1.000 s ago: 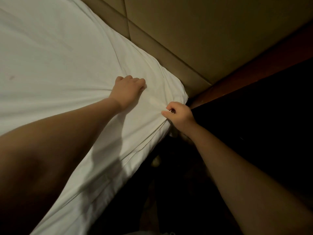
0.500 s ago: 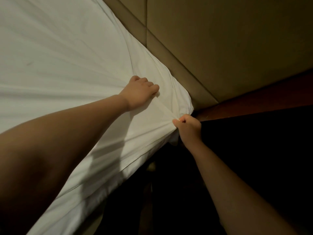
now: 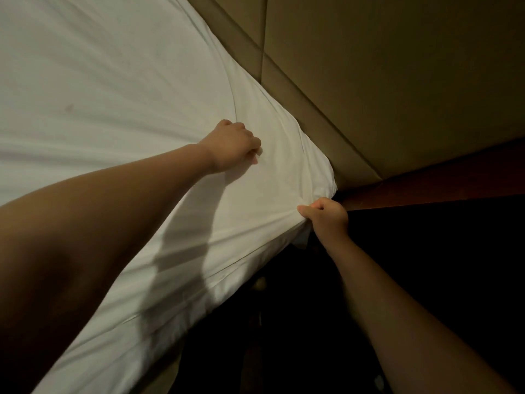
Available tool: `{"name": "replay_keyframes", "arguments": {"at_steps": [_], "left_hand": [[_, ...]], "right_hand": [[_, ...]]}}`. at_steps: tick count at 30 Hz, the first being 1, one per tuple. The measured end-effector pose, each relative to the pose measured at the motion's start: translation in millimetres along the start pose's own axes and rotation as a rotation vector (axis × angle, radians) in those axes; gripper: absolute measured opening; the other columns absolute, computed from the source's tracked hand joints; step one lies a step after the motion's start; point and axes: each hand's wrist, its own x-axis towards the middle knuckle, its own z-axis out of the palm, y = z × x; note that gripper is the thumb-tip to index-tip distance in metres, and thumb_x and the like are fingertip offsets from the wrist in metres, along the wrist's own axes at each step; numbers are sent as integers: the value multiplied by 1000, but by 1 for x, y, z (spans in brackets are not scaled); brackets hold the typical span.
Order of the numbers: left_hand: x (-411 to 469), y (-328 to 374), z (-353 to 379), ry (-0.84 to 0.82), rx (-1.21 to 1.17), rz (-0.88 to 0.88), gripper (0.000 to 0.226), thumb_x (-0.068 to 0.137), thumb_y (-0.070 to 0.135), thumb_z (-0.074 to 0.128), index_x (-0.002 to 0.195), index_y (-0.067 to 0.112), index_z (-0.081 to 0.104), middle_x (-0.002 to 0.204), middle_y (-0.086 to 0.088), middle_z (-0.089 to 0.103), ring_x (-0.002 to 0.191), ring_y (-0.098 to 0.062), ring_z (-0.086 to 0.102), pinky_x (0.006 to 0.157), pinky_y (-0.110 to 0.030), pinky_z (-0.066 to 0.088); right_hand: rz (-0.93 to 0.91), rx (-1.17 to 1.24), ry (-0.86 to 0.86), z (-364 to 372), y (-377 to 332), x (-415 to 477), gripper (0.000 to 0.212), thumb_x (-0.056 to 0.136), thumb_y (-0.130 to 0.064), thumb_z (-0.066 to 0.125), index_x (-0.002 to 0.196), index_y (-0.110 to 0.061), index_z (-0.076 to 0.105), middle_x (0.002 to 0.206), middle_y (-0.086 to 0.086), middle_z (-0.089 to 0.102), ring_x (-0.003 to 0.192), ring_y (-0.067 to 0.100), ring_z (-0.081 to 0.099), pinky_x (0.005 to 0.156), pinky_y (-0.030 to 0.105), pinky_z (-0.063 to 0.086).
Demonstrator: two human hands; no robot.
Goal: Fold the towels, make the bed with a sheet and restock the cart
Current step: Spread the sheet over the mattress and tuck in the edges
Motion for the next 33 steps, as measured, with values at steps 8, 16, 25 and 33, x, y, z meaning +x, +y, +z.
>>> {"name": "replay_keyframes", "arguments": {"at_steps": [8,16,25,33], "left_hand": [[4,3,17,61,-103,-90,19,95,25,48,101,12,60,98,-9,64,97,-29,54,80,-34,31],[6,-5,19,66,-91,-42,22,96,31,48,101,14,60,93,-3,62,93,-24,54,81,-33,31],[11,-75,-24,-235,159,96,43,89,54,51,123,29,58,121,3,58,115,-23,46,93,-38,31],[9,-152,-50,-224,61,-99,53,83,56,58,121,20,62,119,-1,62,114,-25,50,93,-36,31]], "right_hand": [[-19,-63,106,7,2,-1,37,76,-8,74,59,-15,42,61,-5,46,61,12,44,50,12,34],[-639,-608,249,58,-37,-2,32,78,-29,69,102,-8,66,95,12,65,83,32,61,64,34,45],[-337,-829,35,64,-57,19,32,94,-42,51,104,-12,57,113,9,54,103,27,47,74,32,32],[-254,-766,57,67,-64,16,21,93,-38,56,88,-18,51,105,8,54,98,26,47,72,32,31]]}}
